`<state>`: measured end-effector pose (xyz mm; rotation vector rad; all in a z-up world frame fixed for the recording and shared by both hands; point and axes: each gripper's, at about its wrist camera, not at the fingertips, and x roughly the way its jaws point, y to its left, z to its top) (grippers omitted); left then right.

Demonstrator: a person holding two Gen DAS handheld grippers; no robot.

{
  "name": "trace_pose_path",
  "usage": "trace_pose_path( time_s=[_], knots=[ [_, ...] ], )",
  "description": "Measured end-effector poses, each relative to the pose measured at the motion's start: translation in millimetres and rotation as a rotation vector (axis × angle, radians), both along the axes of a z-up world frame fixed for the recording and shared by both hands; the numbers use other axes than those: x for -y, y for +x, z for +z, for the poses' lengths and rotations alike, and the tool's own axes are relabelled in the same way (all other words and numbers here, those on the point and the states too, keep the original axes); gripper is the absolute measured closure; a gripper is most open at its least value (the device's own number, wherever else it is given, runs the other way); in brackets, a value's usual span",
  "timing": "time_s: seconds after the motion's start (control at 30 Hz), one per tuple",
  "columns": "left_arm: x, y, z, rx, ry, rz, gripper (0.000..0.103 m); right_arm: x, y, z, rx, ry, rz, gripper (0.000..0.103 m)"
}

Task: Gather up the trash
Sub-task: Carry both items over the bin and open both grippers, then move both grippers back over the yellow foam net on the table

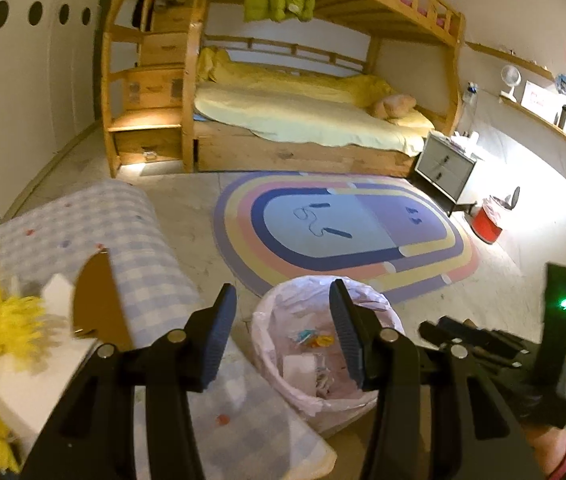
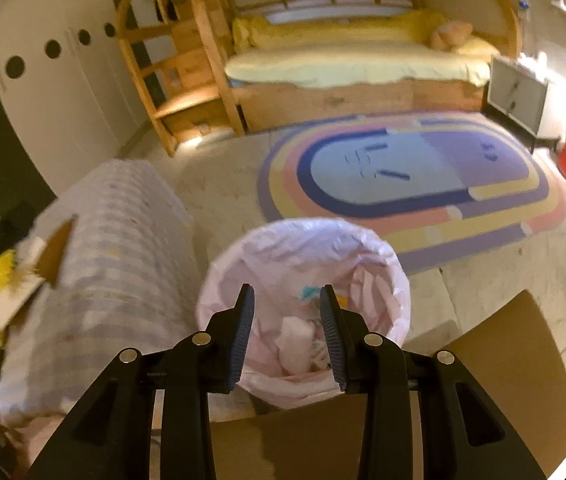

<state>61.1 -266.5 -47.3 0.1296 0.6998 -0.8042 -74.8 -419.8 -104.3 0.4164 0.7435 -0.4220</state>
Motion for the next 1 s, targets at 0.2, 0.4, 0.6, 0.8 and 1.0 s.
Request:
trace_pose_path(
  time_s=[0.2, 0.4, 0.6, 0.8, 1.0],
  knots=[
    [-36, -11, 19, 0.018, -0.004, 0.047, 0.056, -33, -8, 40, 0.073, -0.032, 0.053, 0.067],
    [-83, -29, 34, 0.050, 0.011, 0.110, 0.050, -74, -7, 64, 0.106, -0.058, 0.144, 0.067],
    [-138, -36, 40, 0.063, 0.017, 0.203, 0.048, -125, 9, 81, 0.128, -0.097, 0.259, 0.066],
    [-198, -30, 37, 0.080, 0.035, 0.335, 0.045, -174, 31, 81, 0.127, -0.111, 0.376, 0.066],
    [-254, -18, 21, 0.080, 0.070, 0.463, 0.044, -208, 51, 81, 0.135, -0.114, 0.451, 0.066]
  ],
)
